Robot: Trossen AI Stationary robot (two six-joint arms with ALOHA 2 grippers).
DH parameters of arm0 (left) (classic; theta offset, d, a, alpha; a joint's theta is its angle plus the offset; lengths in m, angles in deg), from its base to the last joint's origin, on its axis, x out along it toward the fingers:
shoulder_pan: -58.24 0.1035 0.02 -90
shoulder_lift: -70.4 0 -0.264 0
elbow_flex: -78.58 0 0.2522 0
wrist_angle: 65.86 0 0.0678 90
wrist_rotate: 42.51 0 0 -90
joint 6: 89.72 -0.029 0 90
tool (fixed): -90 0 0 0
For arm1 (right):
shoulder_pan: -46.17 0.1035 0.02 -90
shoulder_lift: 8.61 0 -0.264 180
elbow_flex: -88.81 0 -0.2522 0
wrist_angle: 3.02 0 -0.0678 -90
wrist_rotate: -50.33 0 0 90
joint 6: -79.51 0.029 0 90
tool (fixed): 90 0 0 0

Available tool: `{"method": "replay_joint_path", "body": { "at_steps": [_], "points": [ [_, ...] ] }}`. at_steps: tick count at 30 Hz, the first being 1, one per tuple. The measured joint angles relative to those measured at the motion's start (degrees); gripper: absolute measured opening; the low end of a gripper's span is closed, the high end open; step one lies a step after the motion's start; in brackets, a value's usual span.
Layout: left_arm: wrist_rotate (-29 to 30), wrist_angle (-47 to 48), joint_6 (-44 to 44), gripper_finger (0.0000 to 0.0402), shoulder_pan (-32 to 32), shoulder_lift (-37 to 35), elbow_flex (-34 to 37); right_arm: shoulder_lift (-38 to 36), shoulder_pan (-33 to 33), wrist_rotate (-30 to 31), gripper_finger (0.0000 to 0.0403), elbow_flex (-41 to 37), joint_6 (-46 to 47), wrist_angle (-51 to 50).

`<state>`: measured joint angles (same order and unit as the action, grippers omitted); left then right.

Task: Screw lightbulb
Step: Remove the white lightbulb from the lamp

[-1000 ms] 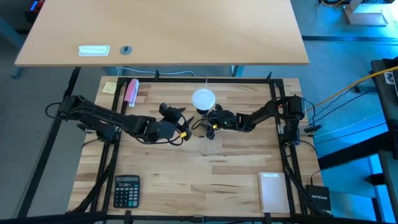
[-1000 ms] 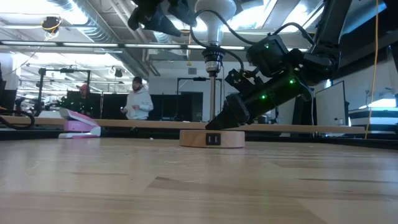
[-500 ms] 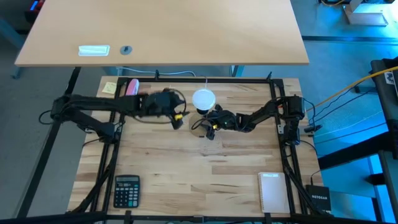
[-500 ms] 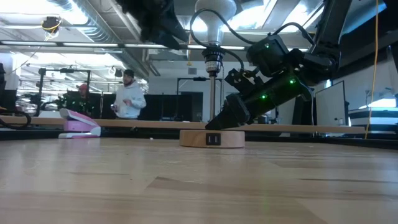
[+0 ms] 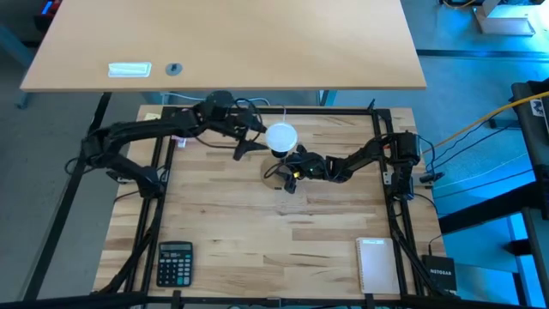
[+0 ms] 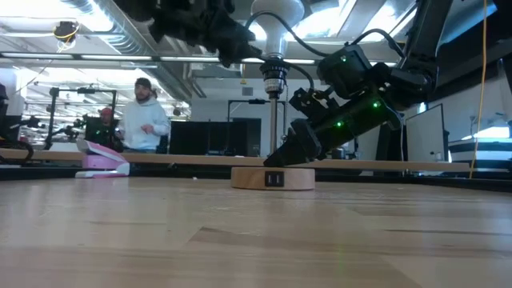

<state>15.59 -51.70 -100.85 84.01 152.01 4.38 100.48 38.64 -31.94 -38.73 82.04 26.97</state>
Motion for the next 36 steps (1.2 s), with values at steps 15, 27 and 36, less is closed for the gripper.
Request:
{"method": "replay_joint_path", "body": {
  "at_steps": [15, 27, 36],
  "points": [
    [-14.9, -10.4, -0.3, 0.0253, 1.7, 6.6, 0.0, -0.1, 0.0, -1.4, 0.0043, 0.0, 0.2, 0.0],
    [-15.0, -16.8, 0.3, 0.0253, 1.6, 10.6, 0.0, -0.1, 0.0, -1.4, 0.0037, 0.0, -0.6, 0.0],
    [-15.1, -19.6, 0.4, 0.0253, -0.3, 10.6, -0.3, -0.1, 0.0, -1.4, 0.0037, 0.0, -0.8, 0.0]
  ]
}}
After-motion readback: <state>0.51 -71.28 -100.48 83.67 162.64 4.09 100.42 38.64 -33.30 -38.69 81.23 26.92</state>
